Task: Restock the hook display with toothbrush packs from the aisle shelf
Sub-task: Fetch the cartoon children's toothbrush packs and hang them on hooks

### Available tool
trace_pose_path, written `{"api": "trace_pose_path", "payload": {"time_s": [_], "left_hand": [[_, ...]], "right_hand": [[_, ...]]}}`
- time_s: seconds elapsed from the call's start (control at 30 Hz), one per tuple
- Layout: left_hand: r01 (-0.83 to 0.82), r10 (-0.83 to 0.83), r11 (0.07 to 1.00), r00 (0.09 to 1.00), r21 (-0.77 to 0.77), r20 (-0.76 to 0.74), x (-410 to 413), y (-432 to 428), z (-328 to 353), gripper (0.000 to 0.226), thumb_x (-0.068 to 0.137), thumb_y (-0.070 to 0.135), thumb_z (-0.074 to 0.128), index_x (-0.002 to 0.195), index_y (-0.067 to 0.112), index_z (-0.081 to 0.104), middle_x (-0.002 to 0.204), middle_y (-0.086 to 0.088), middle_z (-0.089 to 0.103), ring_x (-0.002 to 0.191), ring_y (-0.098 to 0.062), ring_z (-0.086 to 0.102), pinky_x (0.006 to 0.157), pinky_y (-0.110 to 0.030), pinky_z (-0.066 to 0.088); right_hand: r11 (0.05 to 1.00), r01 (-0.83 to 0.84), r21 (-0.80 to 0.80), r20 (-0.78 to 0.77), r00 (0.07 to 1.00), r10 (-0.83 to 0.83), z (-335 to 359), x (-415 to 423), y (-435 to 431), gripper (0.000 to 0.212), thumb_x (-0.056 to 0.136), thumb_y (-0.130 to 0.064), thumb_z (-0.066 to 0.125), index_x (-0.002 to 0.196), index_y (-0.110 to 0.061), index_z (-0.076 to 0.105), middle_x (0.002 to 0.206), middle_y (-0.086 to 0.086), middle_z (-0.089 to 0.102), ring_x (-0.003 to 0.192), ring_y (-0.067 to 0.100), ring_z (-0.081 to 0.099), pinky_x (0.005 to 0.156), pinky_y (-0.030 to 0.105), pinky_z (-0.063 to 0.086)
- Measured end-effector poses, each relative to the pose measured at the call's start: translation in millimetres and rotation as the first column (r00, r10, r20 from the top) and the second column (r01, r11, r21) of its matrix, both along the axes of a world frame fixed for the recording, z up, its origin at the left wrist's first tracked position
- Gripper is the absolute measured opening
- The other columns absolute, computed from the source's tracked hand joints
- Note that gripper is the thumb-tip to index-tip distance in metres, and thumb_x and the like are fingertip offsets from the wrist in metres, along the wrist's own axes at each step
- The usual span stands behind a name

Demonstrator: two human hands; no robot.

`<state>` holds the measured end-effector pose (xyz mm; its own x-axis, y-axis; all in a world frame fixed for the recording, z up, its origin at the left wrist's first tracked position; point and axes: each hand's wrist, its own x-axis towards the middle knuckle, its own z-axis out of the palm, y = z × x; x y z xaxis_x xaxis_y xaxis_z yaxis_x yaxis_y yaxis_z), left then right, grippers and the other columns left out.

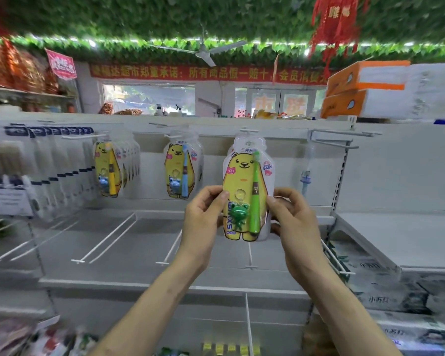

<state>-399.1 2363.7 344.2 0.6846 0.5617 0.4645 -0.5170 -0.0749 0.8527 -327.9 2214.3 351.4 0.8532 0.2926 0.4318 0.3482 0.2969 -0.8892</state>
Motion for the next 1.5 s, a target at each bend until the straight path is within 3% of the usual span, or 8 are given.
{"api": "trace_pose_path", "payload": {"time_s": [0.37, 0.43, 0.57, 0.7, 0.77, 0.93, 1.1, 1.5], "left_hand": [[-0.016, 0.015, 0.999, 1.0, 0.044, 0.012, 19, 19, -9, 0.011, 0.105, 0.024, 0.061, 0.103, 0.018, 0.07, 0.102, -0.004, 0.077, 0.098, -0.026, 0.074, 0.087, -0.06, 0.059], [-0.018, 0.016, 0.998, 1.0, 0.068, 0.022, 24, 22, -11, 0.011, 0.105, 0.023, 0.061, 0.1, 0.018, 0.07, 0.098, -0.003, 0.077, 0.095, -0.023, 0.073, 0.085, -0.057, 0.06], [-0.015, 0.009, 0.994, 0.999, 0.111, 0.05, 32, 26, -17, 0.012, 0.105, 0.019, 0.059, 0.099, 0.018, 0.069, 0.094, 0.0, 0.076, 0.09, -0.018, 0.073, 0.076, -0.041, 0.061], [-0.019, 0.014, 0.994, 0.999, 0.11, 0.048, 41, 30, -21, 0.011, 0.105, 0.022, 0.058, 0.103, 0.017, 0.068, 0.098, -0.001, 0.076, 0.093, -0.019, 0.074, 0.074, -0.035, 0.062], [-0.026, 0.023, 0.994, 0.999, 0.105, 0.033, 50, 36, -20, 0.011, 0.106, 0.021, 0.059, 0.104, 0.017, 0.068, 0.098, -0.001, 0.076, 0.095, -0.021, 0.074, 0.075, -0.037, 0.063], [-0.145, 0.164, 0.972, 0.982, 0.185, -0.09, 95, 64, -14, 0.014, 0.105, 0.028, 0.061, 0.096, 0.026, 0.071, 0.093, 0.003, 0.077, 0.09, -0.02, 0.075, 0.08, -0.053, 0.064], [-0.239, 0.311, 0.909, 0.934, 0.342, -0.174, 133, 84, -4, 0.016, 0.104, 0.036, 0.06, 0.096, 0.028, 0.072, 0.088, 0.011, 0.075, 0.086, -0.012, 0.073, 0.079, -0.049, 0.064], [-0.23, 0.32, 0.895, 0.928, 0.383, -0.191, 159, 97, -7, 0.021, 0.103, 0.04, 0.06, 0.098, 0.025, 0.073, 0.088, 0.008, 0.075, 0.084, -0.015, 0.075, 0.075, -0.048, 0.065]], "right_hand": [[0.999, 0.038, 0.014, 0.073, 0.997, -0.039, -4, 11, 19, 0.013, 0.104, -0.011, 0.056, 0.107, -0.012, 0.069, 0.087, -0.002, 0.075, 0.077, 0.011, 0.067, 0.061, 0.029, 0.054], [0.998, 0.06, 0.007, 0.097, 0.994, -0.06, -6, 15, 22, 0.012, 0.104, -0.01, 0.057, 0.104, -0.011, 0.069, 0.087, 0.002, 0.074, 0.078, 0.014, 0.064, 0.064, 0.033, 0.052], [0.995, 0.091, 0.027, 0.133, 0.987, -0.094, -8, 21, 25, 0.012, 0.103, -0.004, 0.056, 0.101, -0.008, 0.067, 0.079, -0.006, 0.072, 0.071, 0.006, 0.064, 0.061, 0.02, 0.05], [0.994, 0.102, 0.026, 0.133, 0.986, -0.105, -11, 29, 32, 0.013, 0.103, -0.003, 0.056, 0.1, -0.009, 0.066, 0.075, -0.011, 0.072, 0.067, 0.0, 0.064, 0.058, 0.016, 0.049], [0.994, 0.106, 0.001, 0.115, 0.988, -0.105, -10, 38, 38, 0.012, 0.104, -0.006, 0.056, 0.1, -0.011, 0.067, 0.076, -0.008, 0.072, 0.069, 0.006, 0.064, 0.059, 0.023, 0.051], [0.987, 0.13, -0.098, 0.02, 0.992, -0.128, -11, 81, 62, 0.008, 0.098, -0.027, 0.064, 0.092, -0.025, 0.069, 0.092, 0.007, 0.075, 0.093, 0.038, 0.073, 0.077, 0.062, 0.062], [0.967, 0.171, -0.187, -0.021, 0.984, -0.177, -11, 127, 82, 0.019, 0.081, -0.052, 0.063, 0.084, -0.033, 0.068, 0.091, 0.001, 0.074, 0.094, 0.027, 0.074, 0.08, 0.055, 0.063], [0.954, 0.218, -0.206, -0.036, 0.972, -0.23, -14, 158, 96, 0.02, 0.093, -0.042, 0.063, 0.095, -0.022, 0.069, 0.097, 0.0, 0.074, 0.096, 0.022, 0.073, 0.085, 0.05, 0.064]]}}
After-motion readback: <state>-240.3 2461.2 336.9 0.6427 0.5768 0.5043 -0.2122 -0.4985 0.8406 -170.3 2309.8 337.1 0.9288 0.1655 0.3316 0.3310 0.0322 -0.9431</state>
